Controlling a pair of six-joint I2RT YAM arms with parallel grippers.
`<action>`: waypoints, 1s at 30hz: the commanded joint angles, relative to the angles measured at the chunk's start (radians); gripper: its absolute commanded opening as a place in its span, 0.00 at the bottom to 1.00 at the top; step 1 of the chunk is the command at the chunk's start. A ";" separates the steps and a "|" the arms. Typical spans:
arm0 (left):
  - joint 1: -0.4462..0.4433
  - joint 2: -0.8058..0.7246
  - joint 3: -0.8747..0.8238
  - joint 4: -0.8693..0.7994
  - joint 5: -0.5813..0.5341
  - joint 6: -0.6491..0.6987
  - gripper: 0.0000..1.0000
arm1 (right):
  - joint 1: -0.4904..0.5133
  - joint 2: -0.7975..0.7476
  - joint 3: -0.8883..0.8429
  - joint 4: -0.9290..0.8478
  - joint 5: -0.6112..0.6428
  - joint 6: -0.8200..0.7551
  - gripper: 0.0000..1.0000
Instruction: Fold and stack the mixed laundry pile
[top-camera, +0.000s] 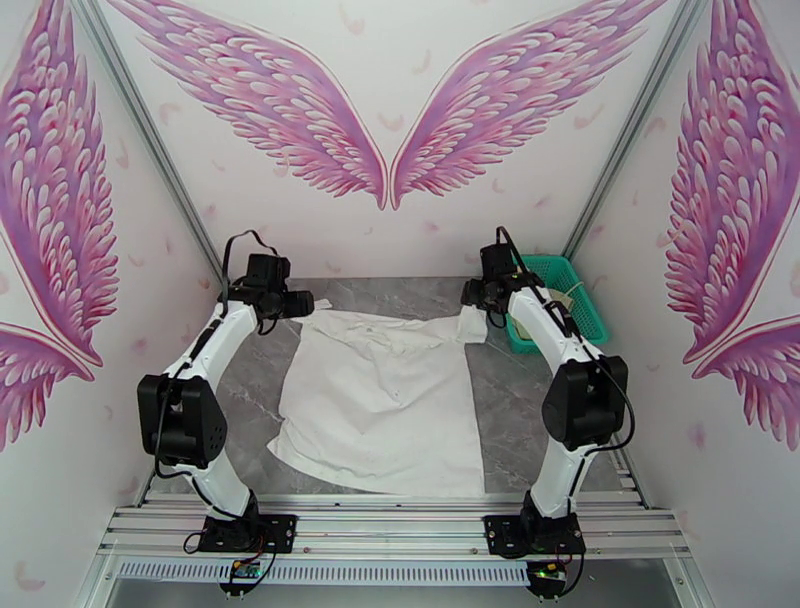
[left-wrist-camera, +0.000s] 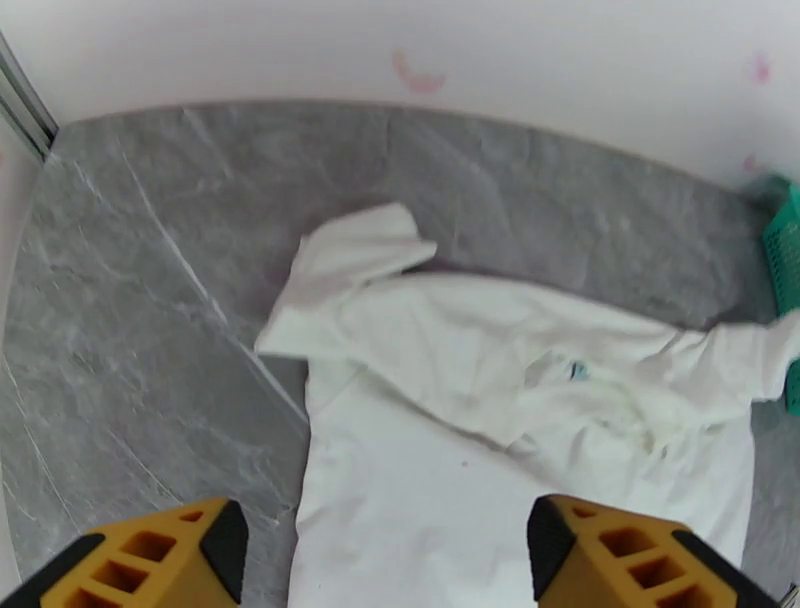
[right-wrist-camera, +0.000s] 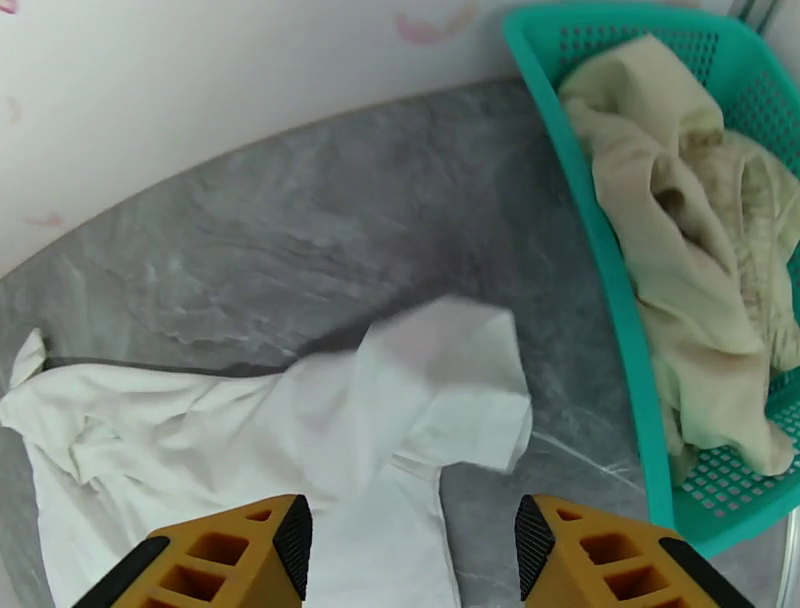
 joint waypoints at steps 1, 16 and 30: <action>-0.026 -0.091 -0.079 0.074 0.006 -0.029 0.81 | 0.007 -0.070 -0.032 0.047 -0.020 -0.003 0.68; -0.136 -0.349 -0.664 0.081 -0.190 -0.205 0.93 | 0.314 0.157 -0.032 0.099 -0.086 -0.199 0.77; -0.136 -0.281 -0.746 0.188 -0.187 -0.258 0.86 | 0.341 0.488 0.346 0.003 0.070 -0.130 0.19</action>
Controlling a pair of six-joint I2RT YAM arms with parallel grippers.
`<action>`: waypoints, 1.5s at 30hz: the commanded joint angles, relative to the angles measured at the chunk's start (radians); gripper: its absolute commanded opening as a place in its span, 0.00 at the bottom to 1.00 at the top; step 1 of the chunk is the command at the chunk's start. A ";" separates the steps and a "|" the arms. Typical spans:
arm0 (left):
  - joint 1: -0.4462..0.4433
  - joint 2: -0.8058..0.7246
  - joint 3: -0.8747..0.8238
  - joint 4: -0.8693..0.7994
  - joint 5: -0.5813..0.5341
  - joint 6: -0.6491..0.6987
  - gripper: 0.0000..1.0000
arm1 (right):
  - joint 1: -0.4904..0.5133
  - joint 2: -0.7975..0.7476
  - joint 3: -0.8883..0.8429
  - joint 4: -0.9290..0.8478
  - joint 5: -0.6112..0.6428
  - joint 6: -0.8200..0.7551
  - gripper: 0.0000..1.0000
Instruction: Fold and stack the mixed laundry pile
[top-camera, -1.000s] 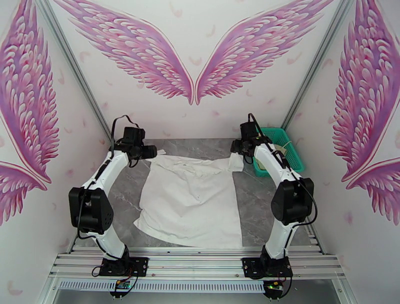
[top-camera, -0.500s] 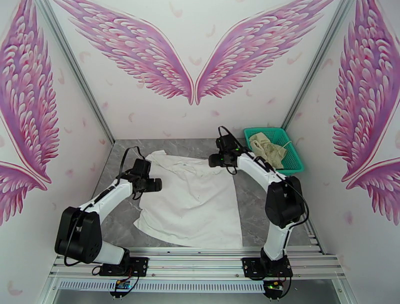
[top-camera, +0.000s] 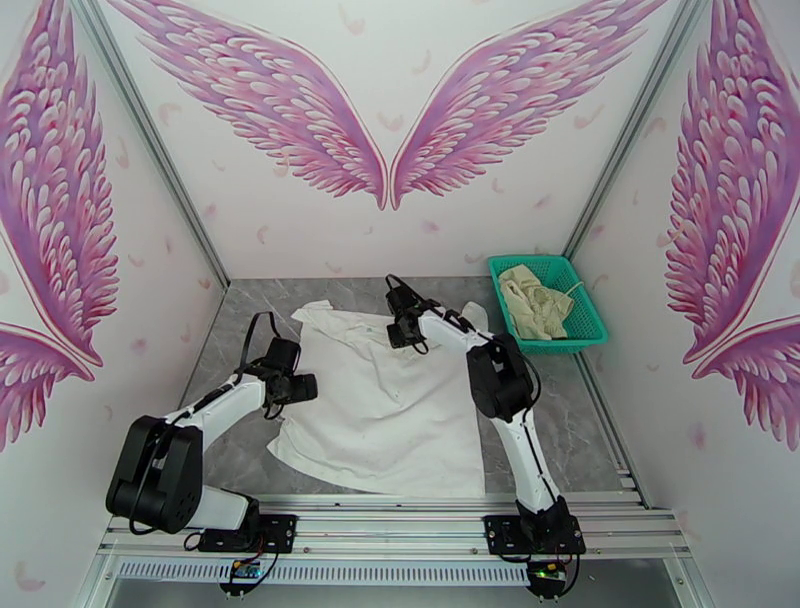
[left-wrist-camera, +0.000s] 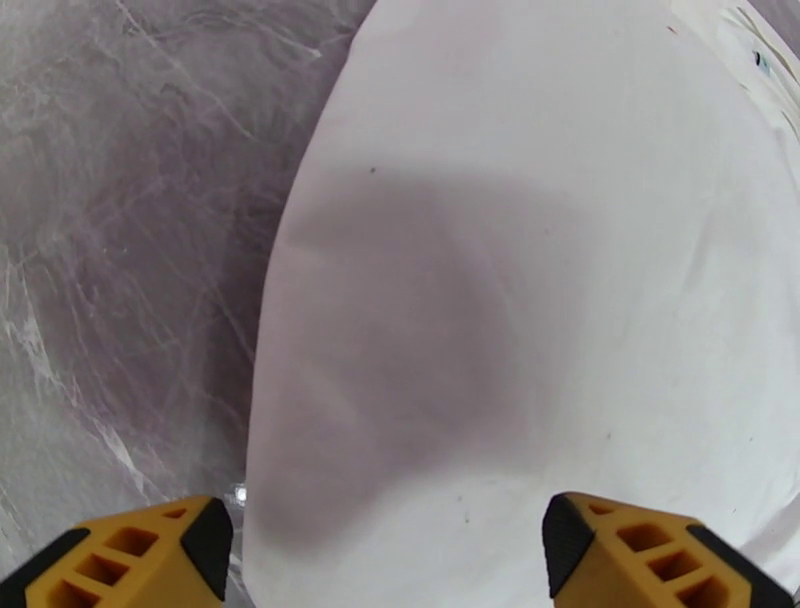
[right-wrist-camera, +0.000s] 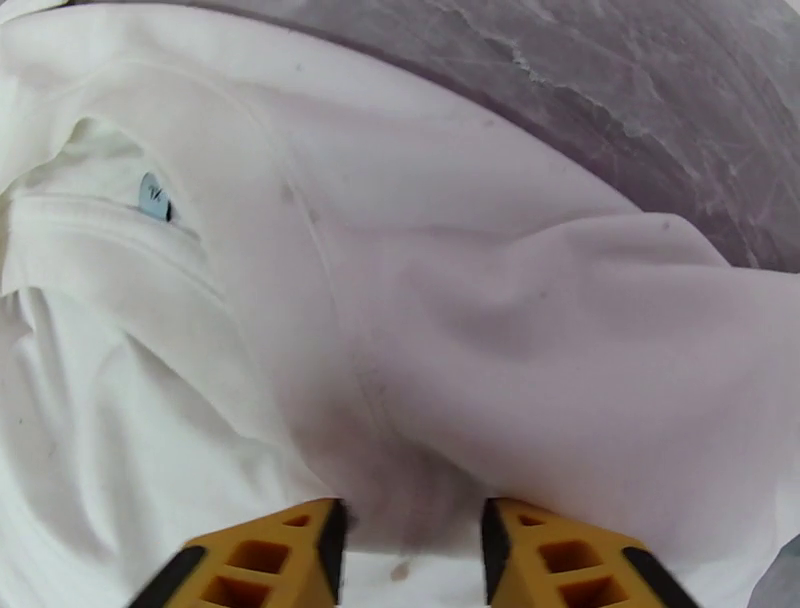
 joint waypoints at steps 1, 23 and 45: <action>-0.002 0.017 -0.037 0.041 -0.019 -0.028 0.85 | -0.032 0.041 0.121 -0.035 0.067 0.031 0.13; -0.010 -0.025 -0.093 0.014 -0.034 -0.084 0.69 | 0.009 0.052 0.151 -0.091 -0.041 -0.020 0.58; -0.013 0.006 -0.106 0.075 -0.043 -0.152 0.00 | -0.085 0.142 0.410 -0.166 0.055 0.014 0.00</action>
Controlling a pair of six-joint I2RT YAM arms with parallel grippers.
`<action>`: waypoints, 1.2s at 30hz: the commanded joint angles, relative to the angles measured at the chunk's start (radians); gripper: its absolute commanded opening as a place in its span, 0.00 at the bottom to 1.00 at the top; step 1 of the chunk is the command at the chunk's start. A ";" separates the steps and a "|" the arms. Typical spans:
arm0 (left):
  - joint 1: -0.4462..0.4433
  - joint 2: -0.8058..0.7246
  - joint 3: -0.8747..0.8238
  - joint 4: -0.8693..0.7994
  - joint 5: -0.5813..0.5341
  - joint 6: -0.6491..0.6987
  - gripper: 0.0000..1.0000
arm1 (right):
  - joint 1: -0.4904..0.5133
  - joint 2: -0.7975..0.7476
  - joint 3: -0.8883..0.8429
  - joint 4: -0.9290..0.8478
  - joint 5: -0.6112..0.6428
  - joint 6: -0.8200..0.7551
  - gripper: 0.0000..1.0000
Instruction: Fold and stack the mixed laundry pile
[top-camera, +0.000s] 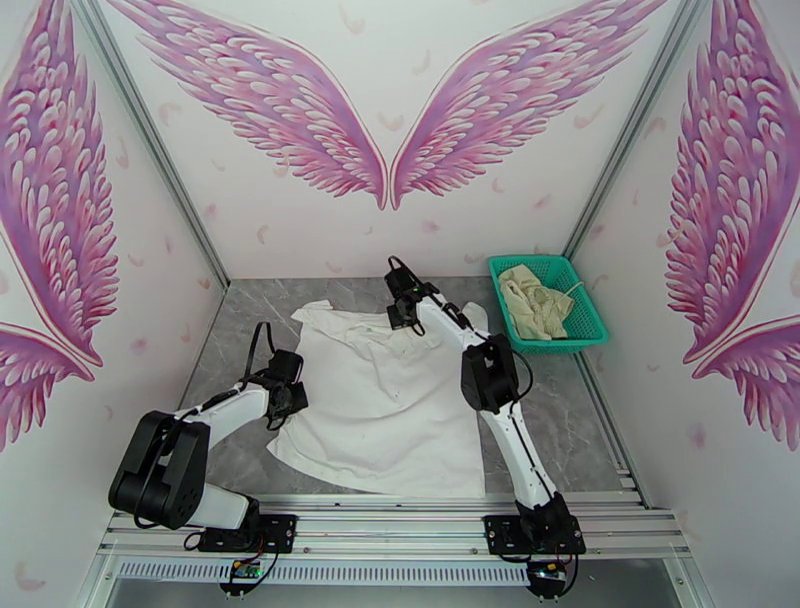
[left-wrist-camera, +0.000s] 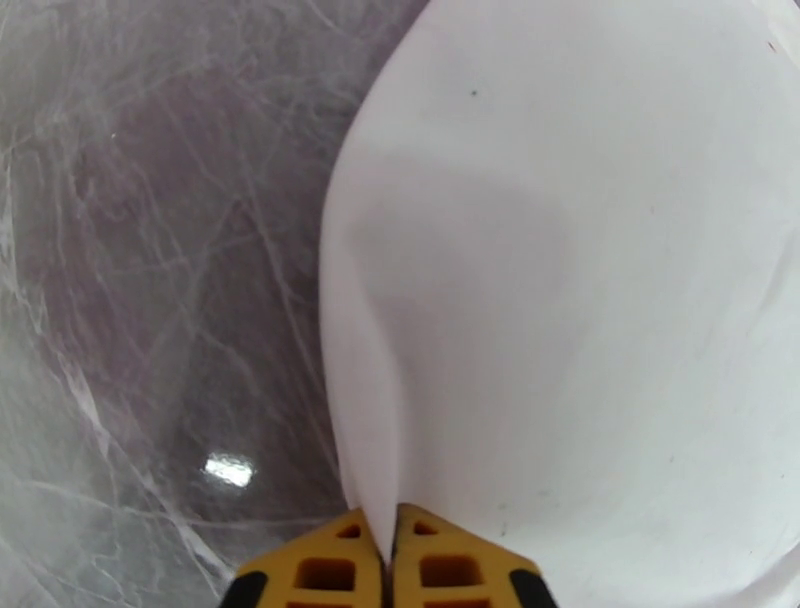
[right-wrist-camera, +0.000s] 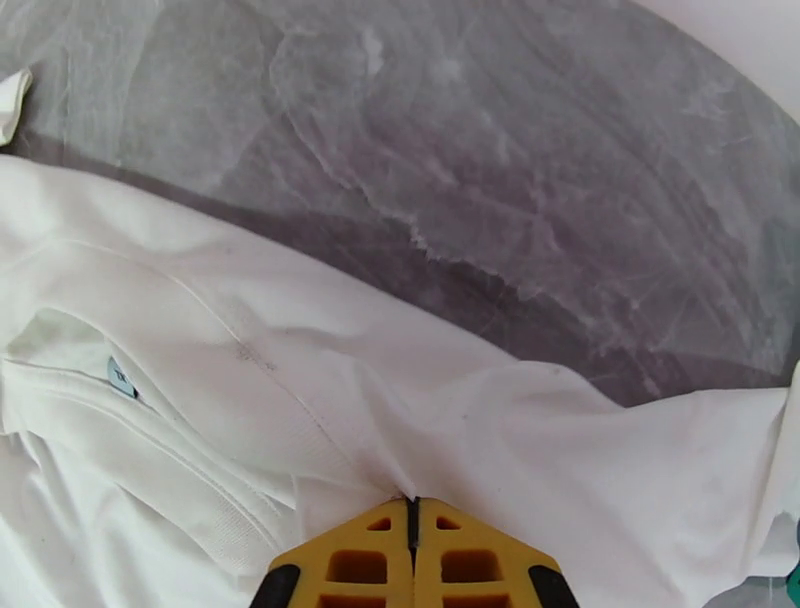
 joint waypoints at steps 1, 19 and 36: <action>-0.002 -0.007 -0.007 0.006 -0.004 0.001 0.00 | -0.066 -0.021 0.043 0.000 -0.026 0.040 0.00; -0.013 -0.028 -0.017 0.009 0.034 0.021 0.00 | -0.256 0.133 0.325 0.223 -0.212 0.176 0.57; -0.209 -0.263 0.096 -0.265 -0.035 0.080 0.65 | -0.267 -0.683 -0.892 0.274 -0.157 0.152 0.72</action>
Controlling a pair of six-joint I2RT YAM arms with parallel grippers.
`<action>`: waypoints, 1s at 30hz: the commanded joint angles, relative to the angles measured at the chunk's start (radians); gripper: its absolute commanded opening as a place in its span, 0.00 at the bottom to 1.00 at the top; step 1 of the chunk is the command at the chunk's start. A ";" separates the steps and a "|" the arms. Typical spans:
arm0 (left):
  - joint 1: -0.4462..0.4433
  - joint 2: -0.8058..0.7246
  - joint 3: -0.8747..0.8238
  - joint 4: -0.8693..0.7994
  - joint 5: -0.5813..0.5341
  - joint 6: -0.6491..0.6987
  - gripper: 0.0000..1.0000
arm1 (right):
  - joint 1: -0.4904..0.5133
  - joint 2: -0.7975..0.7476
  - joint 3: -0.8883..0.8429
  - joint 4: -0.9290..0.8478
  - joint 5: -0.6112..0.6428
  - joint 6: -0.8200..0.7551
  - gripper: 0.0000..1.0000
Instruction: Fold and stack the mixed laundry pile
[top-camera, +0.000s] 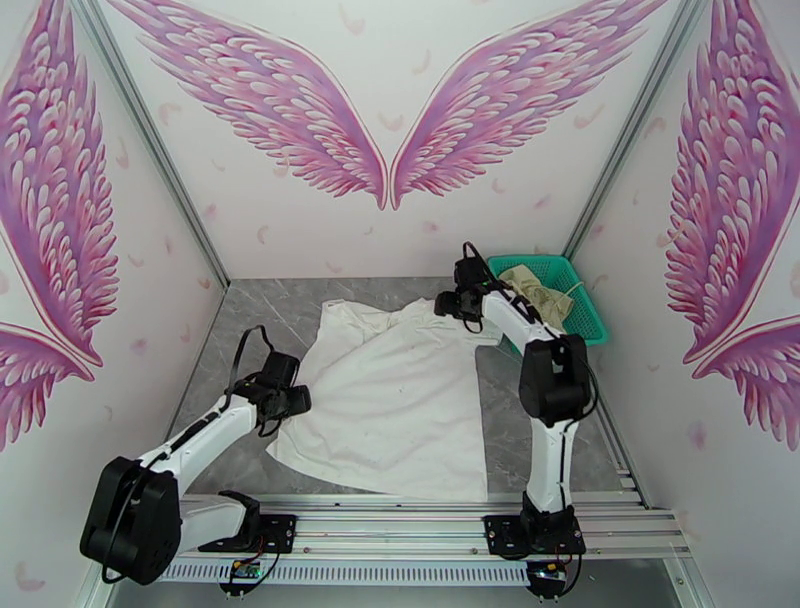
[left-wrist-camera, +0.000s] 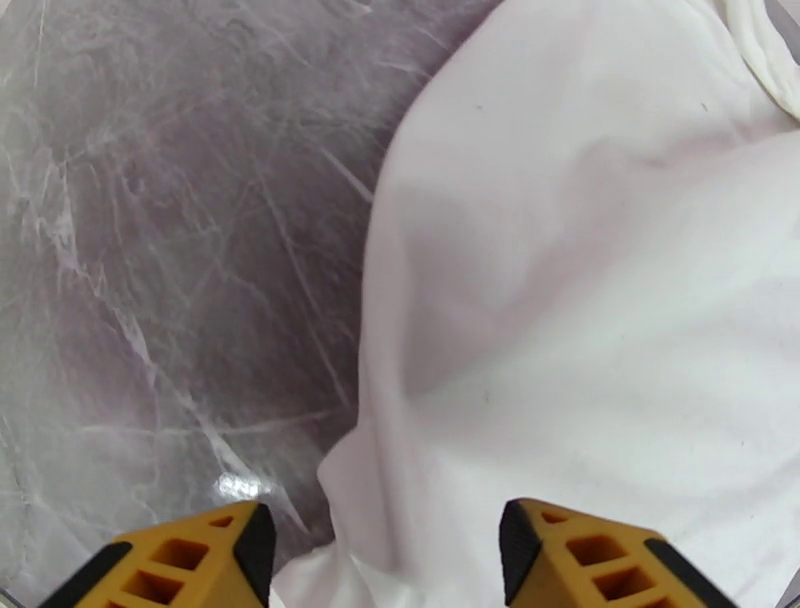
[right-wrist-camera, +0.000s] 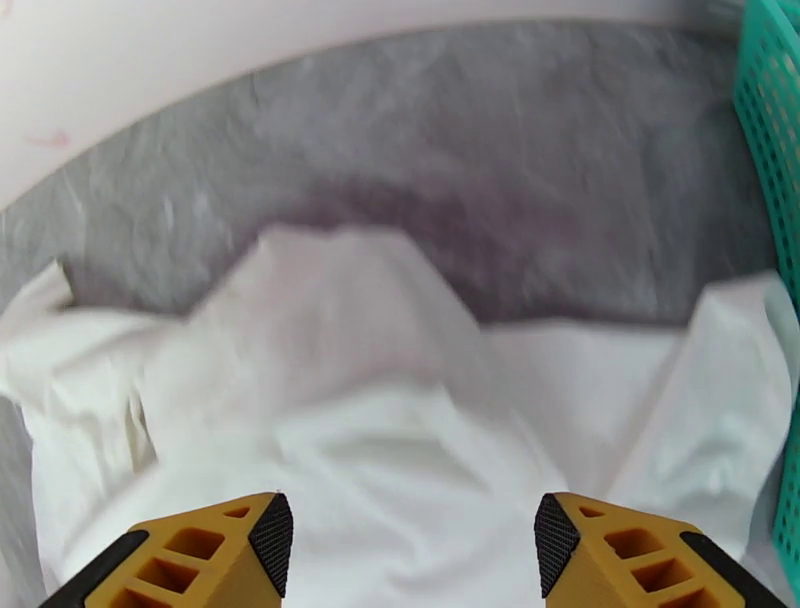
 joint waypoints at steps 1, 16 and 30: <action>-0.164 -0.022 0.096 -0.051 -0.023 0.051 0.65 | -0.011 -0.191 -0.254 0.031 0.056 0.018 0.73; -0.882 0.634 0.710 0.145 0.065 0.494 0.78 | -0.220 -0.265 -0.475 0.092 -0.124 0.080 0.73; -0.999 1.001 1.048 -0.153 0.066 0.444 0.83 | -0.305 -0.310 -0.520 0.097 -0.132 0.097 0.73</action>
